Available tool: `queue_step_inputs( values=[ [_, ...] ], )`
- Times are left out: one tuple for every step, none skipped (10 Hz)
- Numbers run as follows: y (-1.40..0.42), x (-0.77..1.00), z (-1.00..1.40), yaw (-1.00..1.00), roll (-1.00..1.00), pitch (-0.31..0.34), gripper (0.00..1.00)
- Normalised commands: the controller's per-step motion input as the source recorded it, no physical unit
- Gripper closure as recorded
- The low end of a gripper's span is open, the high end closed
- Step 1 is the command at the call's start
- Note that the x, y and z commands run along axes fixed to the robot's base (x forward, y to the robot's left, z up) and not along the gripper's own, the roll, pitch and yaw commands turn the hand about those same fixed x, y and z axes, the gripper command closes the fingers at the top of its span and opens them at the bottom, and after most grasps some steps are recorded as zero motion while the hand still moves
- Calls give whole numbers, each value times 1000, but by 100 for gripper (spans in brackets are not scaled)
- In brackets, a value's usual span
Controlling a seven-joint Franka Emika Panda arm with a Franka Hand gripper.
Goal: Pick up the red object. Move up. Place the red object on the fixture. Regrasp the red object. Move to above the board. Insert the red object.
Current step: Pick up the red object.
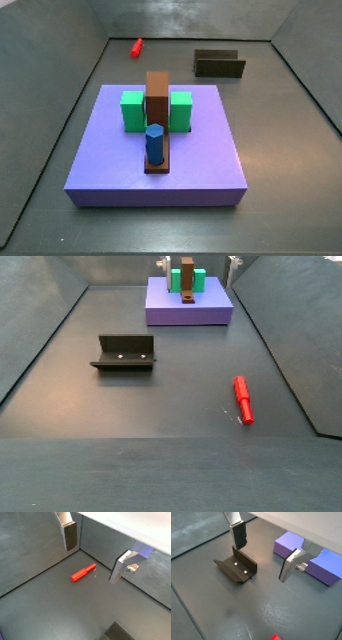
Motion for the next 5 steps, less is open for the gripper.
queue_step_inputs(
  values=[
    [17,-160,-531,-83,-84,-154,0],
    [240,-500,-689,-129,-87,-276,0],
    [249,-471,-660,-91,-109,-283,0],
    [240,-417,-597,-46,-137,-301,0],
    [257,-266,-634,0,-126,-279,0]
  ],
)
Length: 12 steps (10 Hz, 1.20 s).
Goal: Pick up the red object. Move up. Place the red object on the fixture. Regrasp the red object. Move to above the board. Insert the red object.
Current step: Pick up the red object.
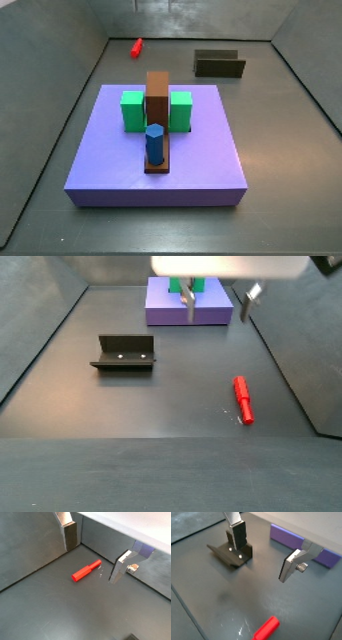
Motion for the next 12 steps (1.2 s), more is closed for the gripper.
queue_step_inputs(
  values=[
    [309,-74,-706,-40,-139,-186,0],
    [351,-74,-680,-43,-180,-163,0],
    [346,-97,-591,-40,-189,-154,0],
    [277,-163,-531,0,-166,-193,0],
    [217,-111,-354,0,-150,-130,0],
    [174,-37,-294,0,-131,-81,0],
    [186,-40,-306,0,-111,-67,0],
    [140,-14,-211,0,-124,-49,0],
    [71,0,-131,0,-113,-33,0],
    [26,0,-91,0,-137,-41,0],
    [0,-91,-197,6,-153,-106,0],
    [0,-240,-306,0,-163,-183,0]
  ],
)
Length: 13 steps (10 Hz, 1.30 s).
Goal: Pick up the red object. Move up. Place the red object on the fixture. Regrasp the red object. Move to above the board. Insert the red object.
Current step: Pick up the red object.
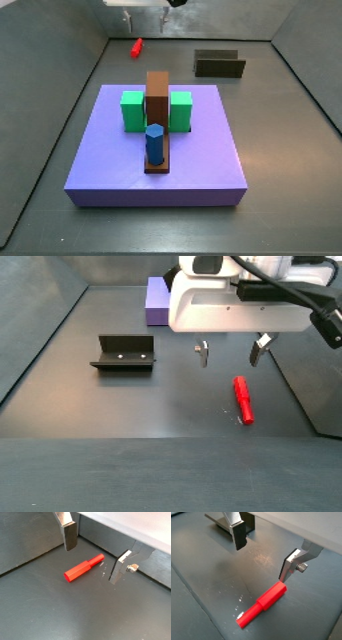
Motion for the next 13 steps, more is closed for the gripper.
queue_step_inputs(
  values=[
    [0,-314,-294,-31,-191,-236,0],
    [0,-229,-260,0,-227,-230,0],
    [0,-77,-266,0,-251,-240,0],
    [0,0,-291,0,-276,-266,0],
    [0,-9,-283,0,-296,-274,0],
    [0,-29,-297,0,-293,-279,0],
    [0,-60,-320,0,-281,-293,0],
    [0,-69,-331,0,-270,-309,0],
    [0,-71,-366,-26,-241,-324,0],
    [0,-60,-434,-89,-209,-311,0],
    [0,-37,-480,-160,-190,-299,0],
    [0,-14,-477,-194,-174,-314,0],
    [0,-9,-463,-254,-159,-339,0]
  ],
)
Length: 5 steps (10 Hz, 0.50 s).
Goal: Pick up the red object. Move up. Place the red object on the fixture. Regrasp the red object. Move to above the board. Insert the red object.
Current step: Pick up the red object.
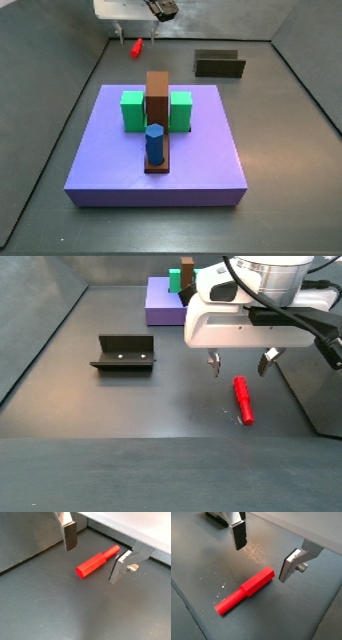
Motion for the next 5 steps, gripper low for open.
queue_step_inputs(
  values=[
    [0,0,-463,-277,-149,-344,0],
    [0,0,-474,-254,-144,-340,0],
    [0,0,-506,-203,-140,-333,0],
    [0,0,-534,-146,-130,-323,0],
    [46,0,-577,-89,-119,-304,0]
  ],
)
